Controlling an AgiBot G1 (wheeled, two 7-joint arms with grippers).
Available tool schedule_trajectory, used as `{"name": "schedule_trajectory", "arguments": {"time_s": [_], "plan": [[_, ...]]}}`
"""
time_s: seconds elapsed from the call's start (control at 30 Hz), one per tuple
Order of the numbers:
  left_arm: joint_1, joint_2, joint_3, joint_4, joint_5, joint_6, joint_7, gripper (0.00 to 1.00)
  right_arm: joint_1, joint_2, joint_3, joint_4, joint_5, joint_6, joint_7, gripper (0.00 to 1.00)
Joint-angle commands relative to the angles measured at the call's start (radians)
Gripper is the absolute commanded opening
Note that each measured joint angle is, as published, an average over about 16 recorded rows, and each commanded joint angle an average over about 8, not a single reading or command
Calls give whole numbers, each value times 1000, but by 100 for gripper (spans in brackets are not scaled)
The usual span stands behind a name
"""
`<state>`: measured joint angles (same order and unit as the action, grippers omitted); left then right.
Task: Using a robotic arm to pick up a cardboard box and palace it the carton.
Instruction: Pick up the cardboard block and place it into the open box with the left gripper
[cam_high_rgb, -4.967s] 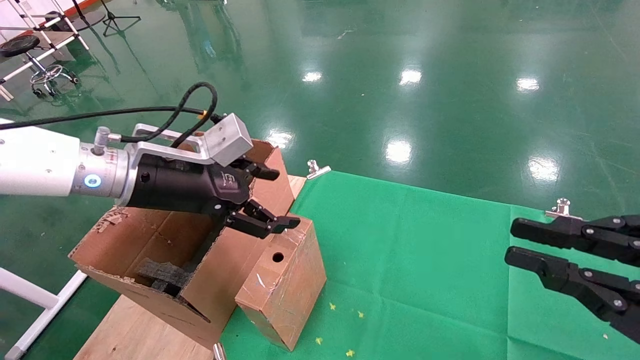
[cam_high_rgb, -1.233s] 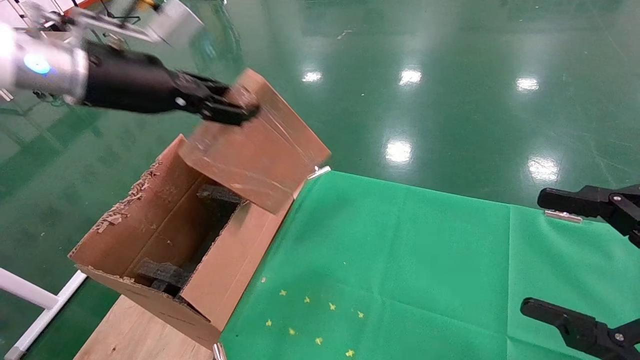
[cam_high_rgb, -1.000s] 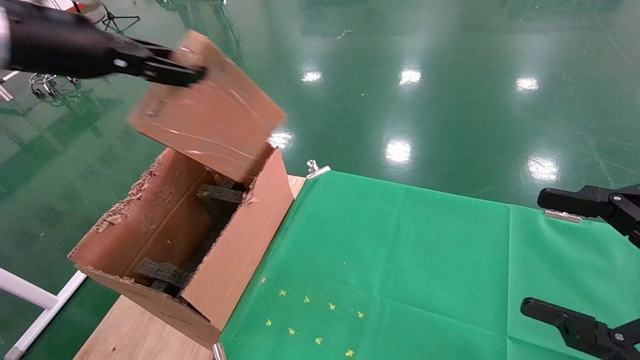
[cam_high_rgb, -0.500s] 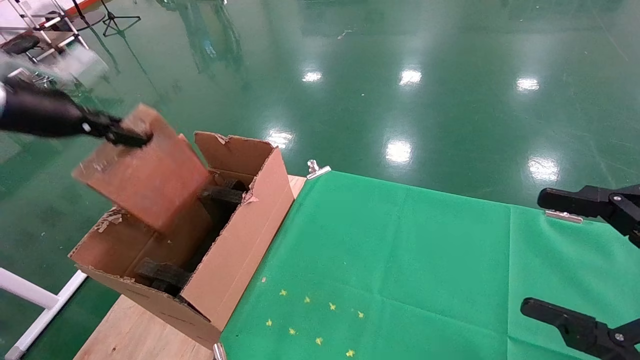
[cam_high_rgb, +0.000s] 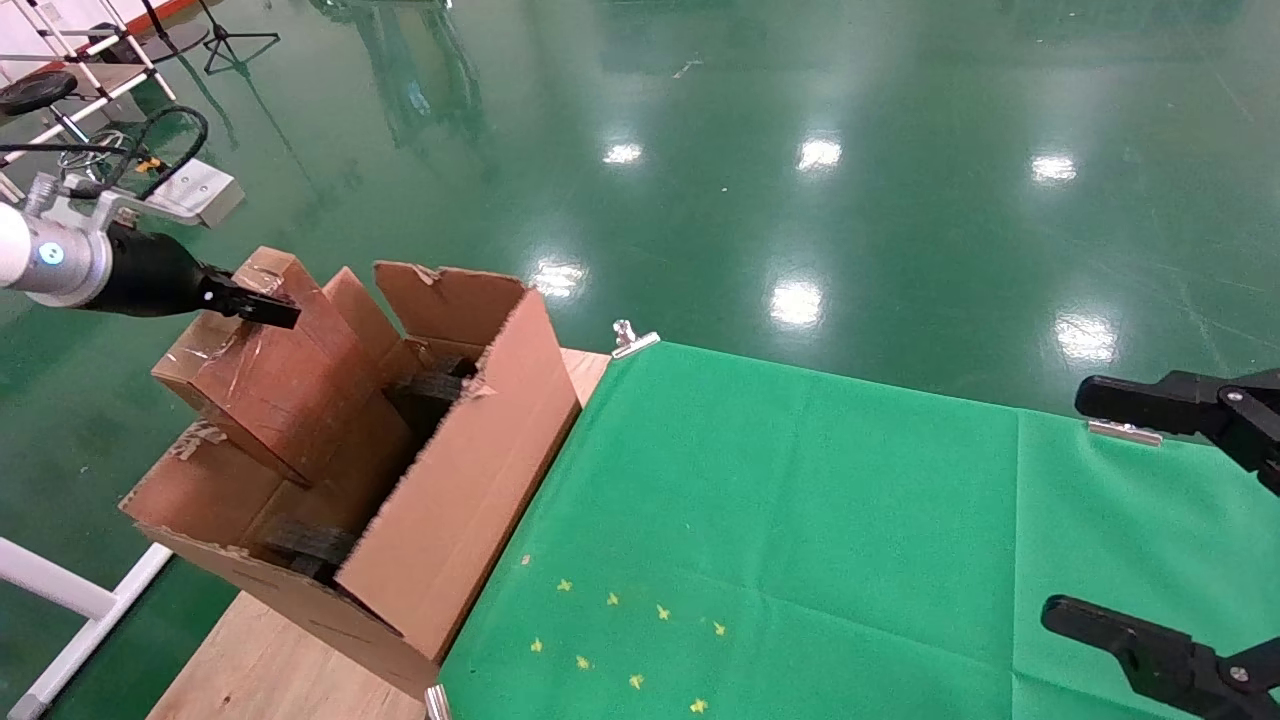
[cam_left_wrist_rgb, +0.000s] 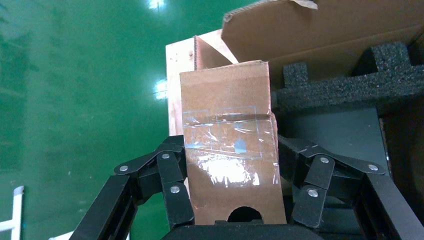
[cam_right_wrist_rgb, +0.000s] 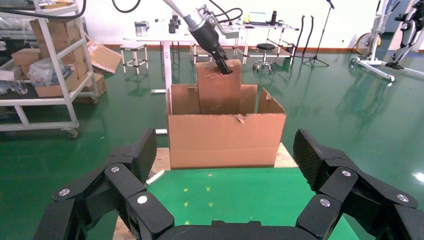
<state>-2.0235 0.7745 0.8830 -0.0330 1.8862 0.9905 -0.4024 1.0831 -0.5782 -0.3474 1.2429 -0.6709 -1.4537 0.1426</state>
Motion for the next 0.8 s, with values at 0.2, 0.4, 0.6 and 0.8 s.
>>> {"name": "schedule_trajectory", "arguments": {"time_s": [0.2,0.4,0.6,0.8], "plan": [[47,19,0,28,0,-26,3,0,0,0,0,0,0,0,0,100],[111,36,-5,46,-7,-57,-3,0,0,0,0,0,0,0,0,100],[191,60,-14,60,-19,-111,-23,0,0,0,0,0,0,0,0,100],[255,79,-18,59,-25,-155,-35,0,0,0,0,0,0,0,0,100]]}}
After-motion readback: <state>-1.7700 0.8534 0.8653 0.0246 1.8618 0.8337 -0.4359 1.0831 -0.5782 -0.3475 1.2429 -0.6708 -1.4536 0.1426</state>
